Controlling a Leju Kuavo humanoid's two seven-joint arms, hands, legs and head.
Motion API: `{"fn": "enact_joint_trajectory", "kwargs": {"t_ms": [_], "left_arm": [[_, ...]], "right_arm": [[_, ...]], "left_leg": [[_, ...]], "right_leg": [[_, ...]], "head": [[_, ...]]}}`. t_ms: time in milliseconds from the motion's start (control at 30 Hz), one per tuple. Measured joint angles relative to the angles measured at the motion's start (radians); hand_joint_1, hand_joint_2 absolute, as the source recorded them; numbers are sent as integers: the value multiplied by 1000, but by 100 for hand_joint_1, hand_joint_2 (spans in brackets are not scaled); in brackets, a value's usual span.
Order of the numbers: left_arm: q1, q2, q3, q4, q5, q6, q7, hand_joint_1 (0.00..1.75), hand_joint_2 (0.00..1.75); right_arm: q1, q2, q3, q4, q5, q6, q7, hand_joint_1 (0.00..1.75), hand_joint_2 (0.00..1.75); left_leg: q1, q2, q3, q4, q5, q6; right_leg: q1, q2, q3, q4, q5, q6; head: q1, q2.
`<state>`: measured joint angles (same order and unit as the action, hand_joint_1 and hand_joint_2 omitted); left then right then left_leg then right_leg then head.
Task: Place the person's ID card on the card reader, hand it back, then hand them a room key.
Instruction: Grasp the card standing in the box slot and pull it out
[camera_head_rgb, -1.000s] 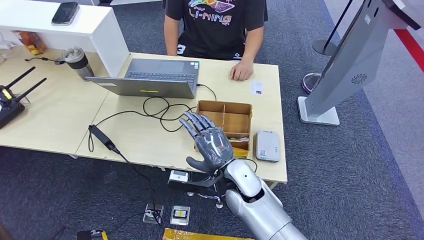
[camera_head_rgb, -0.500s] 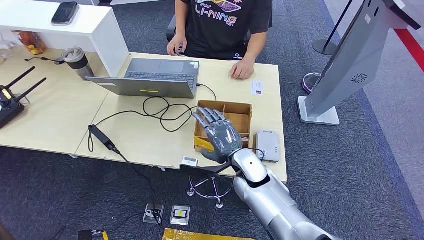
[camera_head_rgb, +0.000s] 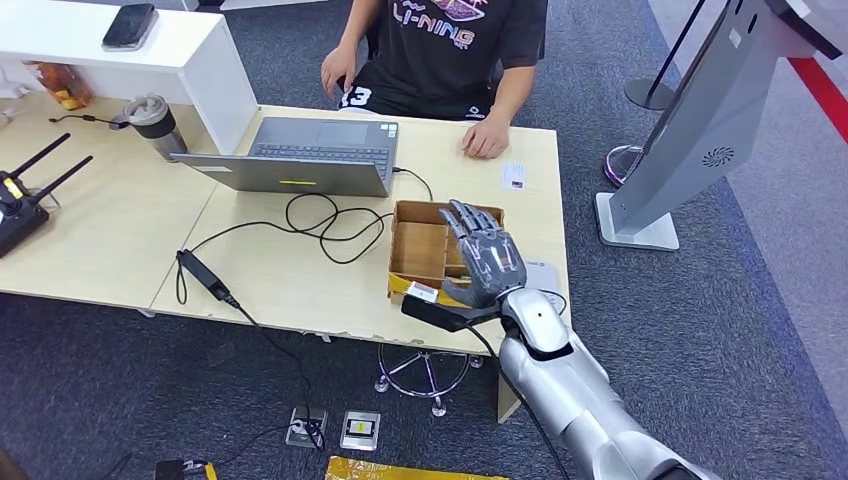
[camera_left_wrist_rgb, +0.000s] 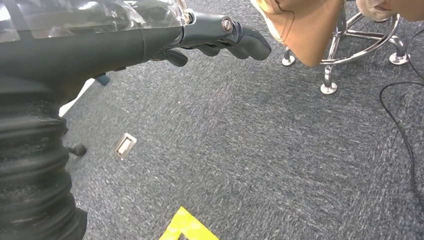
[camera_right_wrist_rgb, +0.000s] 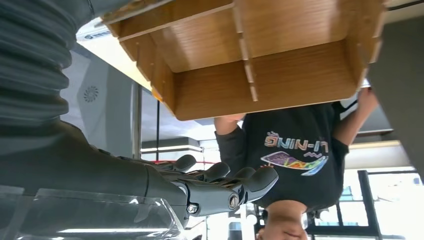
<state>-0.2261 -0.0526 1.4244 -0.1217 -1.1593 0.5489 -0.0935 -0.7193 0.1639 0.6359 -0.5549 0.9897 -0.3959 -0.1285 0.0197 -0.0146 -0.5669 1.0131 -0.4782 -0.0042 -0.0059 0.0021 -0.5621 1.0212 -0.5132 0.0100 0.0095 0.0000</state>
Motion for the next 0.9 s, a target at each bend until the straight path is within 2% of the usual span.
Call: {"fn": "enact_joint_trajectory", "kwargs": {"t_ms": [467,633,900], "left_arm": [[0,0,0,0,-6,-1,-3,0,175],[0,1,0,0,-11,-1,-3,0,175],[0,1,0,0,-18,-1,-3,0,175]], "right_arm": [[45,-28,-17,15,17,5,-10,0,175],[90,-30,-14,-29,29,25,-10,26,175],[111,-40,-13,-81,28,25,-9,27,175]], "left_leg": [[0,0,0,0,0,0],[0,0,0,0,0,0],[0,0,0,0,0,0]], "right_leg": [[0,0,0,0,0,0],[0,0,0,0,0,0],[0,0,0,0,0,0]], "head": [[0,0],[0,0],[0,0]]}}
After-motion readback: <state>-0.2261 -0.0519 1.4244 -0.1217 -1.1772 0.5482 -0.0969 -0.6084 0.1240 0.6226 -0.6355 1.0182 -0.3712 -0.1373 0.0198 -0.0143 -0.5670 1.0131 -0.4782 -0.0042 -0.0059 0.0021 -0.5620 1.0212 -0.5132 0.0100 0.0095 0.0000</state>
